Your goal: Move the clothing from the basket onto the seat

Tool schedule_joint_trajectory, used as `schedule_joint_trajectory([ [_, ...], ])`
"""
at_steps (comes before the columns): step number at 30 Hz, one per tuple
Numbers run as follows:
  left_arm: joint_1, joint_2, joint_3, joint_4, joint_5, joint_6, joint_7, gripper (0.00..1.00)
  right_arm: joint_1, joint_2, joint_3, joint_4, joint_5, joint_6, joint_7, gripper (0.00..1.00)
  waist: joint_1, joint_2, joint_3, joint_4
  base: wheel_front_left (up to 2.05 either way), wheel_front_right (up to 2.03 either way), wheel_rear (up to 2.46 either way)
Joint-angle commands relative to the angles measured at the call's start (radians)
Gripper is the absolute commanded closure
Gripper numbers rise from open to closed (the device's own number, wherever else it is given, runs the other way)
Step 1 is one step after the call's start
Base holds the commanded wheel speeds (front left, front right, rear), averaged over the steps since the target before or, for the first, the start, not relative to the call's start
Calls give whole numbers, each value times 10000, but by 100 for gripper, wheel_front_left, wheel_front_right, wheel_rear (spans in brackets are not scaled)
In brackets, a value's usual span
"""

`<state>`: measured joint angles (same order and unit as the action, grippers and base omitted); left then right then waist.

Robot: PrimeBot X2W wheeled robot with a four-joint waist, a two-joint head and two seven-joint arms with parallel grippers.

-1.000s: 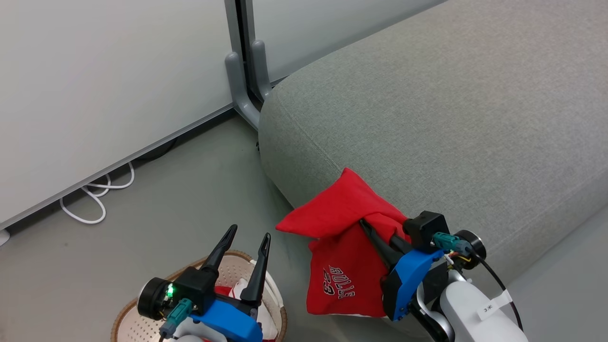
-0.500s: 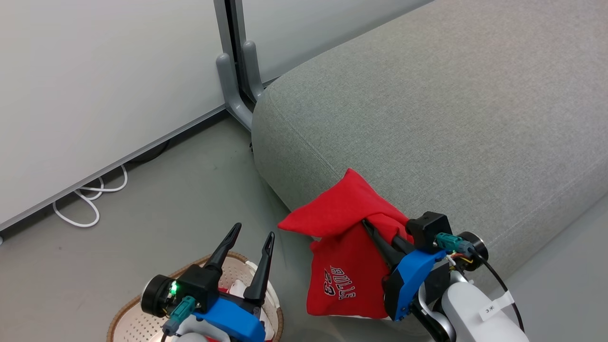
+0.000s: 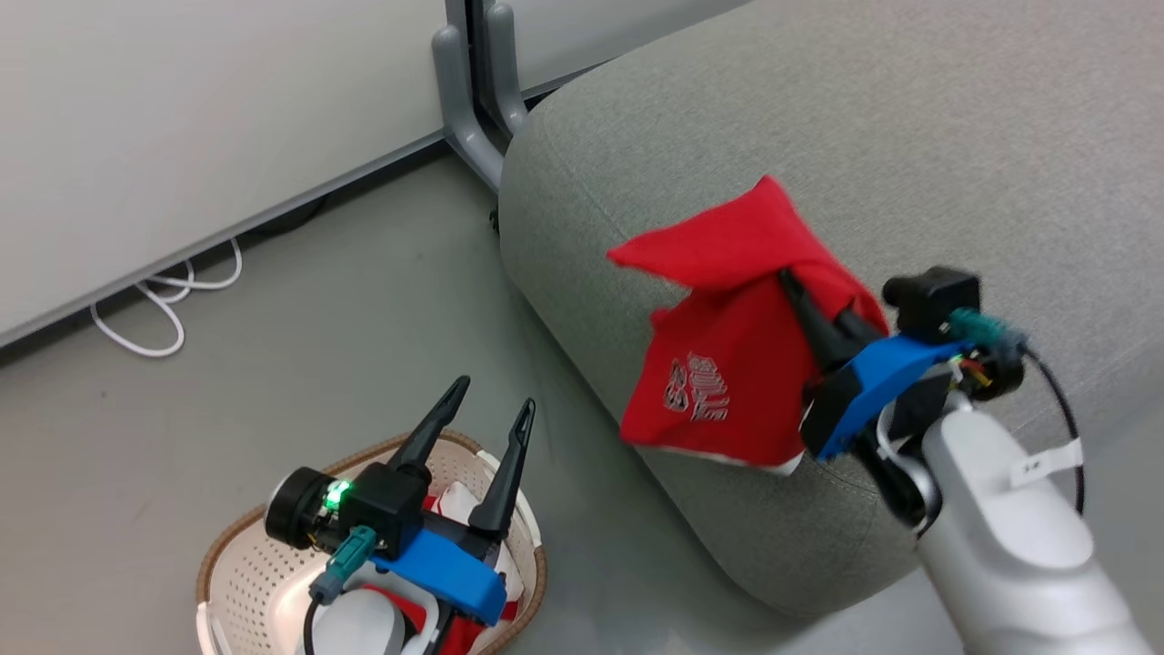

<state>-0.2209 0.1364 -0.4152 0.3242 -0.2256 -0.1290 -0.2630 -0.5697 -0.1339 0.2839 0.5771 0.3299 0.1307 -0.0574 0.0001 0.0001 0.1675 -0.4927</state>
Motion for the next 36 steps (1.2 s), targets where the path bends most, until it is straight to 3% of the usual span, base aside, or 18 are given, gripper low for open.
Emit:
schedule_joint_trajectory([
  [1,-238,144,-43,-51,55,-22,-28,0,-400,-112,-147,34,80,1,-61,100,-1,-1,507,308,0,0,0],
  [6,-1027,419,-508,-191,66,-22,-28,0,-1720,-791,-1198,454,528,1,-248,100,-1,-1,1581,926,0,0,0],
  [12,-1861,680,-980,-470,6,-22,-28,0,-2942,-2207,-2790,963,367,1,-611,100,-1,-1,2775,1819,0,0,0],
  [20,-2457,1039,-956,-1246,201,-22,-28,0,-3865,-3355,-4779,1272,97,1,-1003,100,-1,-1,4280,2632,0,0,0],
  [26,-2754,1363,-981,-1679,445,-22,-28,0,-4174,-3332,-5686,1714,255,1,-1310,100,-1,-1,5045,2832,0,0,0],
  [36,-2616,1562,-747,-1915,575,-22,-27,0,-4049,-2973,-5716,2775,429,1,-1591,100,-1,-1,5254,2855,0,0,0],
])
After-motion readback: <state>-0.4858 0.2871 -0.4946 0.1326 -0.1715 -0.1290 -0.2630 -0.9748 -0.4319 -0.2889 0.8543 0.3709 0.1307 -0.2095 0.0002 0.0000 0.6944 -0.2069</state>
